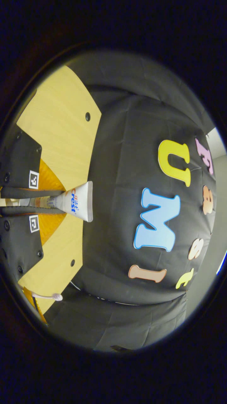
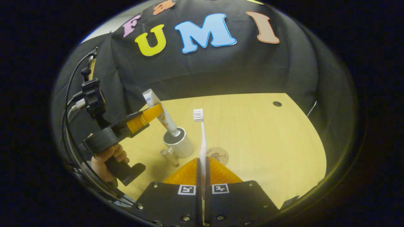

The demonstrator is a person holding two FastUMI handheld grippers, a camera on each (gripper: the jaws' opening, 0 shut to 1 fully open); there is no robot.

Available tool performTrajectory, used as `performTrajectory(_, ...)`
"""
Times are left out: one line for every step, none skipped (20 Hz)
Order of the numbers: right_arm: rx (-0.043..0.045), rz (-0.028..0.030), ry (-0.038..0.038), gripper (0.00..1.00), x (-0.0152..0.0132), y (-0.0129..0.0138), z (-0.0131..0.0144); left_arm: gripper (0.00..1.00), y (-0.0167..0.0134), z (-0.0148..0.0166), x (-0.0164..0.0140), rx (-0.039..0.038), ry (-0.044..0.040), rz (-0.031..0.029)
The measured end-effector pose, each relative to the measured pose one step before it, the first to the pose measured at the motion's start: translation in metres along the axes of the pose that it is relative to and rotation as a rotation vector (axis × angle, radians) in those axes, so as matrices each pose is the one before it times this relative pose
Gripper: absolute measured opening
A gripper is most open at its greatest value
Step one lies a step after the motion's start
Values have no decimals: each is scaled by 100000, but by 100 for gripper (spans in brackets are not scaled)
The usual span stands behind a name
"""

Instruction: Put the toothbrush and toothpaste on the desktop into the cup, then pick up the cup and place it on the coaster on the desktop.

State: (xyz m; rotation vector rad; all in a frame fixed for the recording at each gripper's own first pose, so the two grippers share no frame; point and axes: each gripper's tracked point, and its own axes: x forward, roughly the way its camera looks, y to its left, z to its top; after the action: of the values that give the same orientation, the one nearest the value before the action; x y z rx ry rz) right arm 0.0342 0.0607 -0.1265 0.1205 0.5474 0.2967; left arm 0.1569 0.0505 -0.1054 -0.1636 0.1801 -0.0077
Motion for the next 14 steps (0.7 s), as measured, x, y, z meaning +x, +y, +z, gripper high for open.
performTrajectory(225,36,58,4,25,16,-56,17,-94,-694,250,-35,2062,-335)
performTrajectory(330,-78,114,4,14,-11,20,17,64,-627,312,-137,1961,68)
performTrajectory(367,213,198,4,-3,74,-39,17,78,-588,254,-46,1950,304)
performTrajectory(260,24,310,4,17,-18,-31,21,169,-810,281,85,2351,16)
performTrajectory(141,-54,147,4,36,14,-18,20,119,-817,256,221,2943,719)
performTrajectory(24,-46,272,4,2,13,-27,23,136,-990,317,366,3479,-116)
performTrajectory(1,-55,177,4,59,0,-35,23,117,-784,163,-110,2383,216)
performTrajectory(-13,178,138,4,11,28,7,24,72,-457,80,163,1757,-21)
performTrajectory(24,165,163,4,40,3,-38,24,65,-417,123,563,1352,-114)
performTrajectory(-53,-22,67,4,-10,-32,55,28,-71,-569,186,880,2031,-159)
performTrajectory(-34,112,116,4,31,26,-48,27,-48,-396,124,475,1354,-178)
performTrajectory(31,55,99,4,-8,1,61,29,-84,-583,22,300,1990,-465)
performTrajectory(61,59,33,4,65,19,-69,29,-76,-391,166,265,1382,-355)
performTrajectory(90,1,225,4,-18,5,-12,33,160,-584,-304,860,2781,730)
